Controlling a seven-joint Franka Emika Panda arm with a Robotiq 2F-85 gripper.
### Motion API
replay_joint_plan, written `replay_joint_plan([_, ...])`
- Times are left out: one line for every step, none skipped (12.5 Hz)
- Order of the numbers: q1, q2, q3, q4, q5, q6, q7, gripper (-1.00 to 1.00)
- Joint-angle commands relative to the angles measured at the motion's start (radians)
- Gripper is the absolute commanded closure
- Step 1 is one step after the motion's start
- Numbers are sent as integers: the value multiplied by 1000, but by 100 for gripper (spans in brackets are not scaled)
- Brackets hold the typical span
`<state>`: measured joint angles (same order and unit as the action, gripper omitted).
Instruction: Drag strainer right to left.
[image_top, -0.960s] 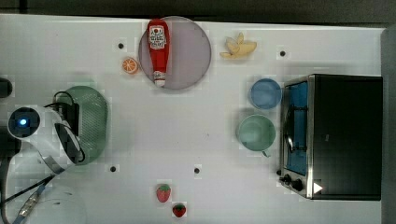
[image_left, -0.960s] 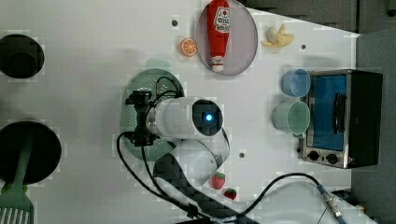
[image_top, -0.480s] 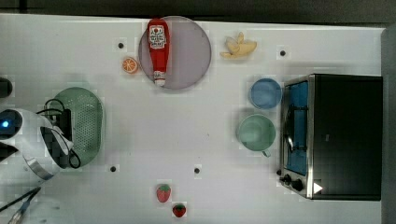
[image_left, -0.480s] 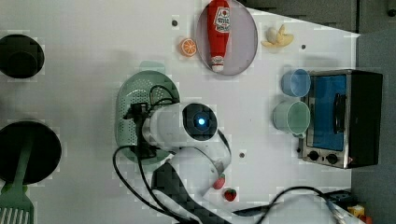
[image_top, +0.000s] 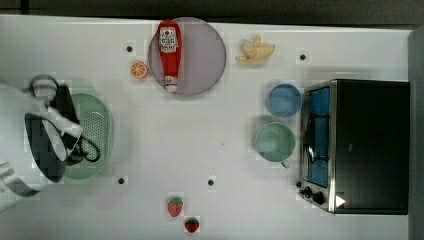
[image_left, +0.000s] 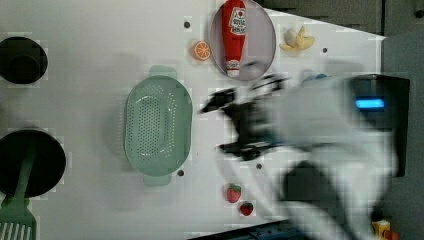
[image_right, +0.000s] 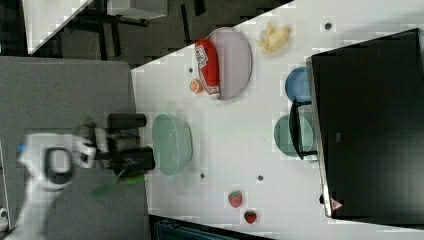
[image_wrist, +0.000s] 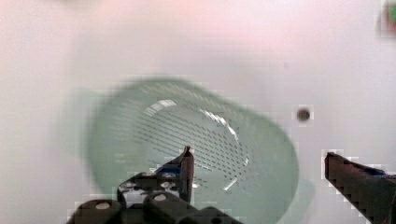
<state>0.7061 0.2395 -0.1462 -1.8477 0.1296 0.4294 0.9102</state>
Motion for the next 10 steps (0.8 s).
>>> replay_joint_plan([-97,-208,-146,36,4,-142,-335,-100])
replay_joint_plan([-107,-260,-198,37,-27,-185,-432,-100])
replay_joint_plan([-117,-303,-248,37,-76,-218,-523,-100])
replay_joint_plan([-126,-339,-296,37,-139,-260,-615,-100])
replay_joint_plan([-133,-370,-339,37,-196,-293,-691,-100])
replay_joint_plan([-138,-399,-376,37,-234,-320,-751,-100])
replay_joint_plan([-143,-424,-407,36,-242,-338,-773,-100])
replay_joint_plan([-146,-444,-436,36,-242,-342,-774,-100])
replay_joint_plan([-148,-460,-461,36,-244,-347,-774,-100])
replay_joint_plan([-149,-470,-481,34,-244,-357,-777,-100])
